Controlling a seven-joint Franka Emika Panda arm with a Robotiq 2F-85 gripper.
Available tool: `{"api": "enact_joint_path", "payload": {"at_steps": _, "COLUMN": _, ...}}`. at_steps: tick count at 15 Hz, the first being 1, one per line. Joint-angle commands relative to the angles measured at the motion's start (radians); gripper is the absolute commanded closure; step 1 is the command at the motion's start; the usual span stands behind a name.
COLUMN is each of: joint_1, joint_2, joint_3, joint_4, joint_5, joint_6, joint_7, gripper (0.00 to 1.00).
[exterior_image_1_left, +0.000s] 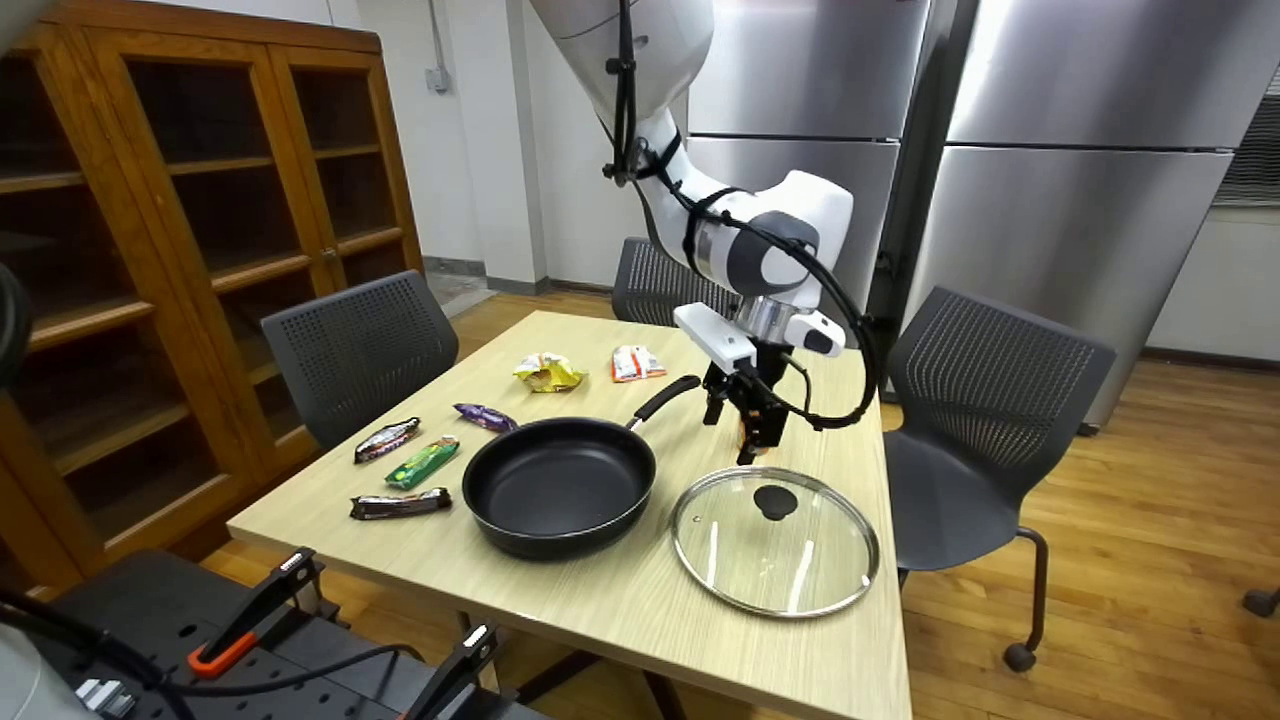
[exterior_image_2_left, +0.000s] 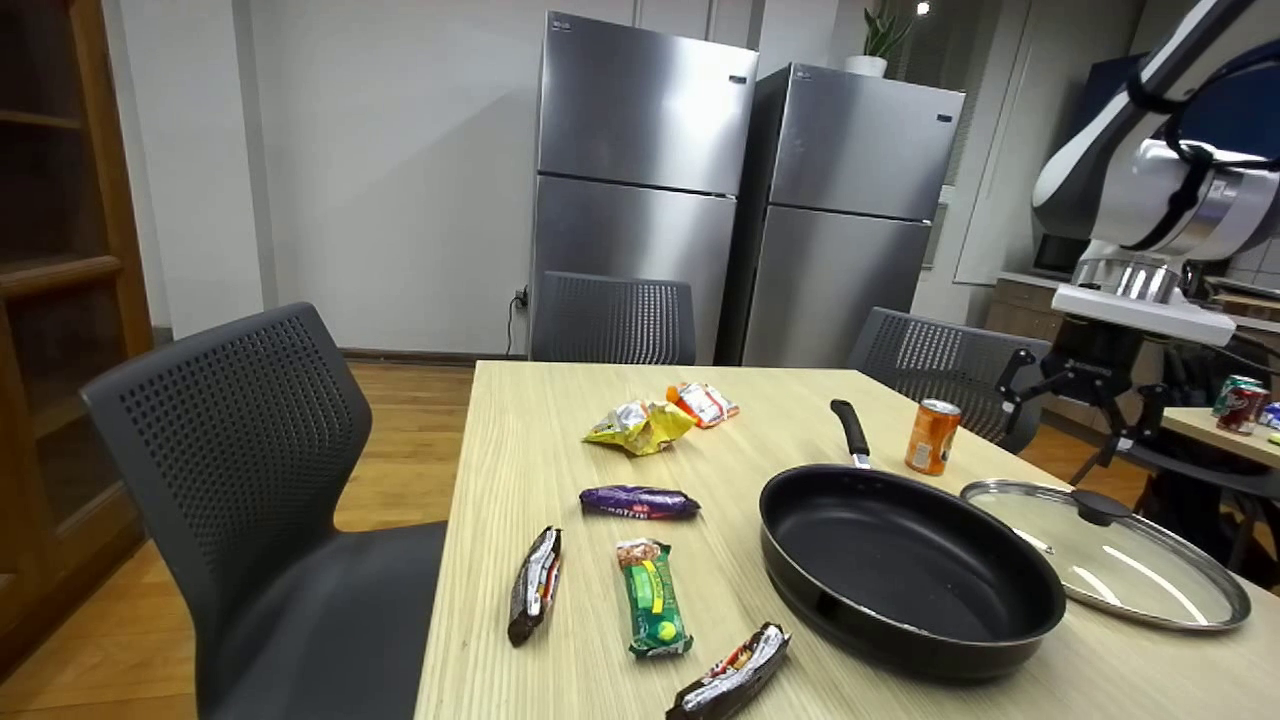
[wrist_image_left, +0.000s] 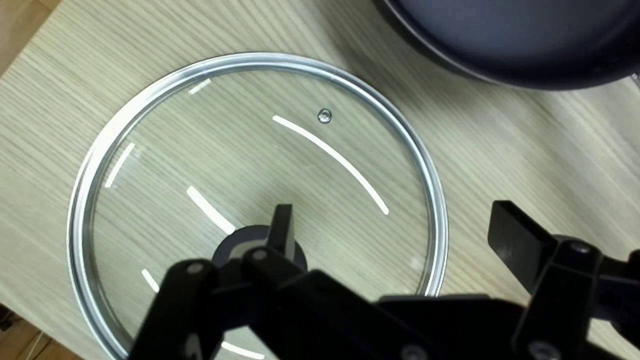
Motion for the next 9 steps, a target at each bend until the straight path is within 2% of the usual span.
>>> {"api": "enact_joint_path", "payload": {"at_steps": 1, "joint_1": 0.065, "joint_2": -0.096, "joint_3": 0.007, "joint_4": -0.12, "joint_5": -0.051, "joint_6": 0.025, "joint_7": -0.016, "gripper": 0.0}}
{"api": "enact_joint_path", "payload": {"at_steps": 9, "joint_1": 0.238, "joint_2": -0.173, "joint_3": 0.024, "joint_4": -0.238, "joint_5": -0.132, "joint_6": 0.057, "joint_7": 0.036, "gripper": 0.0}}
